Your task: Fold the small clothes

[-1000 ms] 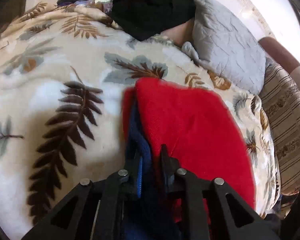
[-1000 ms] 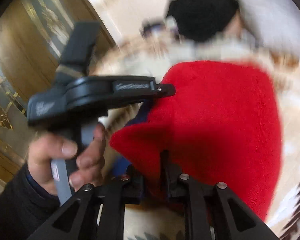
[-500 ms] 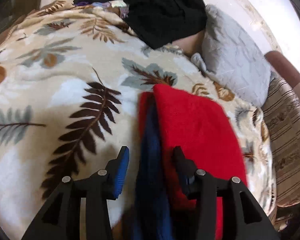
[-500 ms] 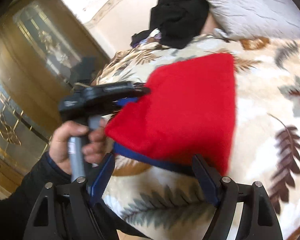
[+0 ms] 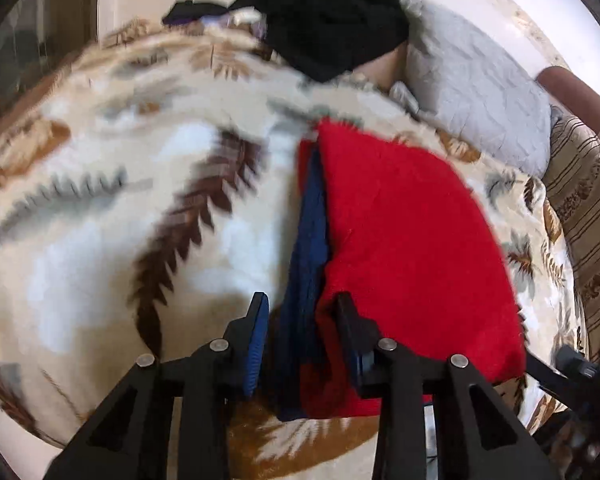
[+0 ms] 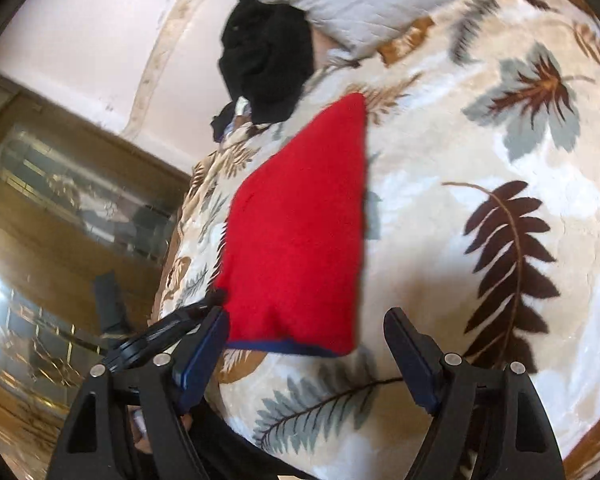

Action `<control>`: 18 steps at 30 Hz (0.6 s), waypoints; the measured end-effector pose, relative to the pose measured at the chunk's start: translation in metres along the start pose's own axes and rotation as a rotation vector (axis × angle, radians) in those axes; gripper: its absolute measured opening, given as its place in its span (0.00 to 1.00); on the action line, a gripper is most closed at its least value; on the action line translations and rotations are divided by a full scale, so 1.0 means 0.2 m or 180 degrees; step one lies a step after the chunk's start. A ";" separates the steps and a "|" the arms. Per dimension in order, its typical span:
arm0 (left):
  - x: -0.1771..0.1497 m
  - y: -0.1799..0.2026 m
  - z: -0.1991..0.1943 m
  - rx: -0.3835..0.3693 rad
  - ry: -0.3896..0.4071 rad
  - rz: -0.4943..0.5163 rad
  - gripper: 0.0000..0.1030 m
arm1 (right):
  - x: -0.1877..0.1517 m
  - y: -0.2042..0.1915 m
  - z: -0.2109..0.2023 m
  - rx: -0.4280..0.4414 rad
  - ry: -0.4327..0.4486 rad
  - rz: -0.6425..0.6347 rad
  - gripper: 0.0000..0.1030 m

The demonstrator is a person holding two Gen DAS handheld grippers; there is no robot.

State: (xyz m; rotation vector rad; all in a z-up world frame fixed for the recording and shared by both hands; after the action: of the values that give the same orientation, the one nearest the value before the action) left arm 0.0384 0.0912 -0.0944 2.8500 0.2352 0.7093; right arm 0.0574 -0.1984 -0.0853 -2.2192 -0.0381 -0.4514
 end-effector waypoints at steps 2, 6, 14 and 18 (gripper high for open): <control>0.05 0.07 -0.10 -0.0036 0.0205 0.0073 0.36 | 0.06 0.04 0.04 0.0151 -0.0040 0.0170 0.80; 0.14 0.22 -0.12 0.0153 0.0443 0.0378 0.63 | 0.19 0.06 0.16 0.0433 -0.0171 0.0399 0.81; 0.12 0.08 0.18 0.0407 0.0062 0.0187 0.58 | 0.16 -0.19 0.29 -0.0819 -0.0300 -0.0566 0.36; 0.10 0.07 0.20 0.0282 0.0056 0.0139 0.59 | 0.15 -0.07 0.33 -0.0782 -0.0424 -0.0415 0.56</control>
State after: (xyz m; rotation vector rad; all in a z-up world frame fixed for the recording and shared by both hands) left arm 0.0765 0.0761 -0.1173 2.9423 0.2129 0.7509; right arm 0.1023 -0.1434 -0.1026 -2.4964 -0.2092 -0.3956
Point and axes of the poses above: each gripper's, at about its wrist camera, not at the fingertips, and z roughly the way its jaws point, y to its right, x to its top, the point moved 5 cm from there along z, roughly the way its jaws point, and after that the axes turned 13 degrees about -y, right-handed, at the moved point
